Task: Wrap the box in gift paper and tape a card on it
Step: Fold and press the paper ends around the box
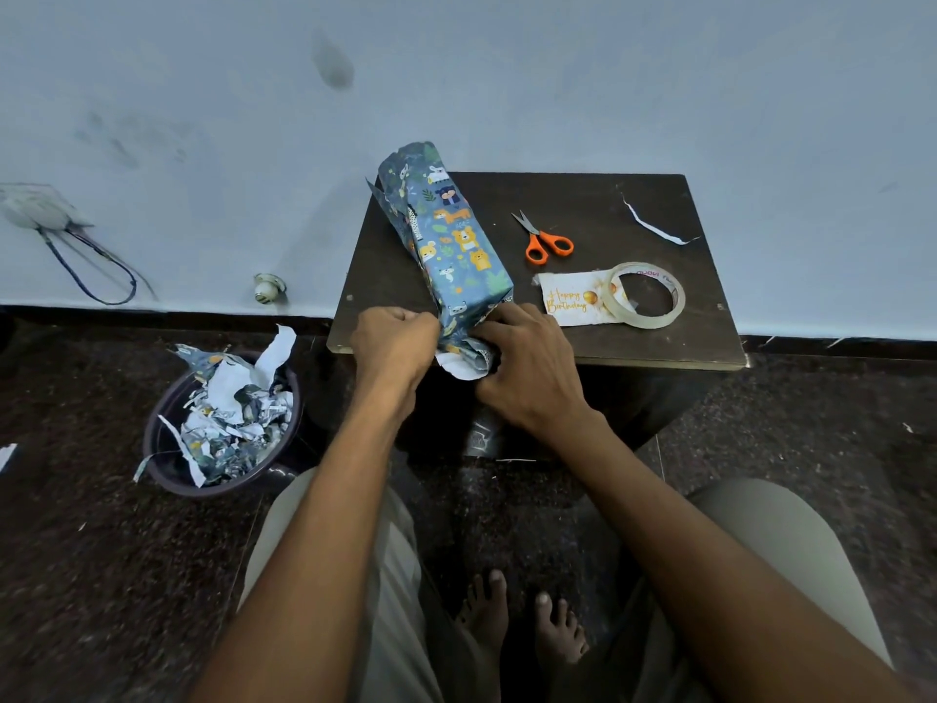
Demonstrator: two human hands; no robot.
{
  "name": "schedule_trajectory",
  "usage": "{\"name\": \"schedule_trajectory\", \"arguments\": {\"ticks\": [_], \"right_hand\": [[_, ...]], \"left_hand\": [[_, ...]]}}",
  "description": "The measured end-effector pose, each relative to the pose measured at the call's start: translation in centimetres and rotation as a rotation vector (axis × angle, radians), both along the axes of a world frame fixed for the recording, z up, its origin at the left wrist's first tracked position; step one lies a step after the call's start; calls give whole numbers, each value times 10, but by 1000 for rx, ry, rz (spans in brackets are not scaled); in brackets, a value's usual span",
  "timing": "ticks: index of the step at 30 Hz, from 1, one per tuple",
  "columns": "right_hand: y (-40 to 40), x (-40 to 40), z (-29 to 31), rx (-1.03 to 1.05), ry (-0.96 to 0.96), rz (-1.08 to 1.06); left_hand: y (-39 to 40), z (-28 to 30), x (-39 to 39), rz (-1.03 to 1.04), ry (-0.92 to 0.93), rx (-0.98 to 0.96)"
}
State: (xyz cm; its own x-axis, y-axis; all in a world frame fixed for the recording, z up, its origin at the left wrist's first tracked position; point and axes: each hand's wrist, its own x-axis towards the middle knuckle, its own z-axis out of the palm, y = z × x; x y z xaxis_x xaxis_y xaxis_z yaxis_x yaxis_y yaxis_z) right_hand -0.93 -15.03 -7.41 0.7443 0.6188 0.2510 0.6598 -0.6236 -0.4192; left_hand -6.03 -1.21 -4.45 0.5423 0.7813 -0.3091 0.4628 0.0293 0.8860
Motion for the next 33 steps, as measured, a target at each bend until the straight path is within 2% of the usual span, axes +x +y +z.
{"name": "schedule_trajectory", "arguments": {"ticks": [4,12,16,20,23,26,33], "right_hand": [[-1,-2,4,7,23,13],[3,0,-5,1,7,35],[1,0,-2,17,122,110],[-6,3,8,37,288,188],[-13,8,18,57,452,185],[-17,13,25,172,621,122],[-10,12,25,185,579,94]], "left_hand": [[2,-2,1,-10,-6,-74],[-13,1,2,-24,-23,-47],[-16,2,5,67,30,113],[-22,7,9,158,17,146],[-30,6,10,146,5,219],[-40,4,6,106,-55,222],[-52,3,1,121,-124,247]]}}
